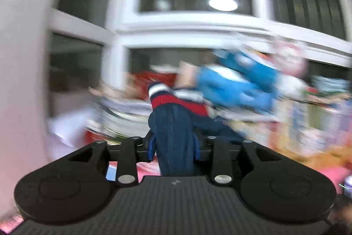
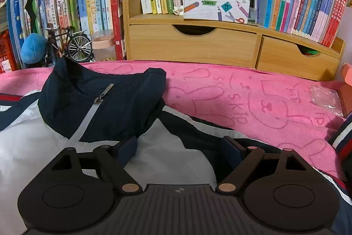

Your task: Fold clothes

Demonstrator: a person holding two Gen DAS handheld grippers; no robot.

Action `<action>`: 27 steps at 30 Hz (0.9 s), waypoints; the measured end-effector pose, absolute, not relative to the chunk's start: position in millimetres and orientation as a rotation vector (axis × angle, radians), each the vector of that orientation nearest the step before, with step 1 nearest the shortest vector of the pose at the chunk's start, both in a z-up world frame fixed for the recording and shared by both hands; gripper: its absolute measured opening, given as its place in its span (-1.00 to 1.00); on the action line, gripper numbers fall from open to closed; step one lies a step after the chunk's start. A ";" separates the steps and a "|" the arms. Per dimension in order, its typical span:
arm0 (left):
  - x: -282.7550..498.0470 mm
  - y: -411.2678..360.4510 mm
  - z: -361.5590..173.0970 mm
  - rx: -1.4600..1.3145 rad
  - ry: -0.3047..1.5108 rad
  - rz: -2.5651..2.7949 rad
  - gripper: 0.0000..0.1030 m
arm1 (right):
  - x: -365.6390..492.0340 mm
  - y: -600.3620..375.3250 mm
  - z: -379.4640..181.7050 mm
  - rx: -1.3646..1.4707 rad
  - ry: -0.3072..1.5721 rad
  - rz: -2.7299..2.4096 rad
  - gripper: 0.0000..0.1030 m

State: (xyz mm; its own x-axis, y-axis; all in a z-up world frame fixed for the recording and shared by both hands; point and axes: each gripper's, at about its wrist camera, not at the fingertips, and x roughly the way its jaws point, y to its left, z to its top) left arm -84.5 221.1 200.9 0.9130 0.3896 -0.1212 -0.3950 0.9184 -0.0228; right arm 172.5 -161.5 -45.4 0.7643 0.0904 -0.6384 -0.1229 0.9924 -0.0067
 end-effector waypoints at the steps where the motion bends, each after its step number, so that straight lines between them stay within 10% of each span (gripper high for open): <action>1: -78.5 230.9 201.9 -0.031 0.117 0.488 -0.17 | 172.4 -161.4 -45.3 -0.049 0.691 0.115 0.63; 21: -25.0 339.6 53.2 -0.553 0.729 0.540 0.79 | 172.5 -162.2 -46.2 -0.053 0.691 0.111 0.69; 27: 41.6 349.9 19.7 -0.623 0.967 0.729 0.58 | 172.6 -162.2 -46.9 -0.050 0.693 0.104 0.74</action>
State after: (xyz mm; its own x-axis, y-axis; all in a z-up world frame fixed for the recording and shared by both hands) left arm 41.6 349.9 19.7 0.3735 0.2662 -0.8886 -0.7809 0.6073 -0.1463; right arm 172.6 -162.2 -46.9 0.7641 0.0791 -0.6402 -0.1123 0.9936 -0.0112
